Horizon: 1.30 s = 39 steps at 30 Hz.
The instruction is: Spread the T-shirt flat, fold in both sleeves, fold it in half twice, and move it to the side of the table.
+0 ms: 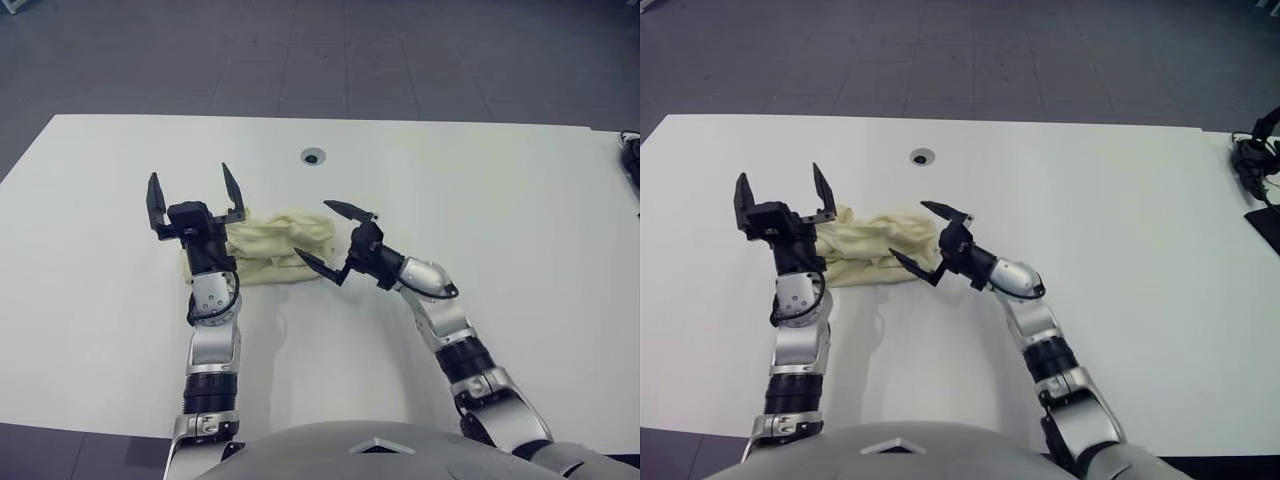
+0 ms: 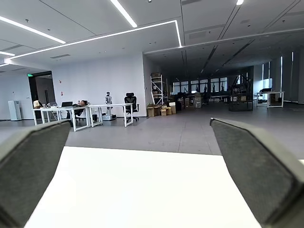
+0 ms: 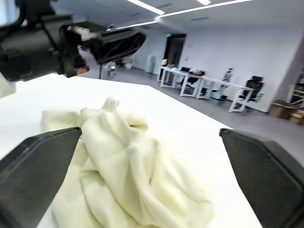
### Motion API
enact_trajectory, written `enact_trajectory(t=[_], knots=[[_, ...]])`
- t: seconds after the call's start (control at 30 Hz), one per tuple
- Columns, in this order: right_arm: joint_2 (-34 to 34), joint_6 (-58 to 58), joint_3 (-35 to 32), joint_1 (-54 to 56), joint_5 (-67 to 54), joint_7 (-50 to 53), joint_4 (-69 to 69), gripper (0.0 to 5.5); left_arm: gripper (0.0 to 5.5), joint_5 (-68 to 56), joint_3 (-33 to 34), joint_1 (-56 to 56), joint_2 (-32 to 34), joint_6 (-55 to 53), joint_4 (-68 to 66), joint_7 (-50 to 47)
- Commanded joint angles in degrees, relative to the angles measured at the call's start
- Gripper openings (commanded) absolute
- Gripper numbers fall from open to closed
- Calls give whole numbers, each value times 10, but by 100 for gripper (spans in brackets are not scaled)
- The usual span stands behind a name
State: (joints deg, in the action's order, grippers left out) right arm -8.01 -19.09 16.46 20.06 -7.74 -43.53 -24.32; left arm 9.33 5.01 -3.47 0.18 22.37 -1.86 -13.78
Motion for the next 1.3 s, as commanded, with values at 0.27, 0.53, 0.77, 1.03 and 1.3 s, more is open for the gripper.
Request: enact_trajectory(t=[0.27,0.53,0.77,1.03,1.3], knots=[[21,-98,16,117,90,7,-174,430,540,11,-16,-16,-1,13,-29,-3],[24,-119,13,117,94,4,-185,299,540,12,-21,-14,2,16,-31,-4],[23,-126,17,117,102,2,-192,185,540,13,-26,-17,5,16,-40,-3],[21,-129,19,115,112,-2,-199,60,540,13,-28,-18,7,17,-44,-2],[9,-137,6,113,103,0,-167,1,540,12,-27,-17,9,19,-46,-2]])
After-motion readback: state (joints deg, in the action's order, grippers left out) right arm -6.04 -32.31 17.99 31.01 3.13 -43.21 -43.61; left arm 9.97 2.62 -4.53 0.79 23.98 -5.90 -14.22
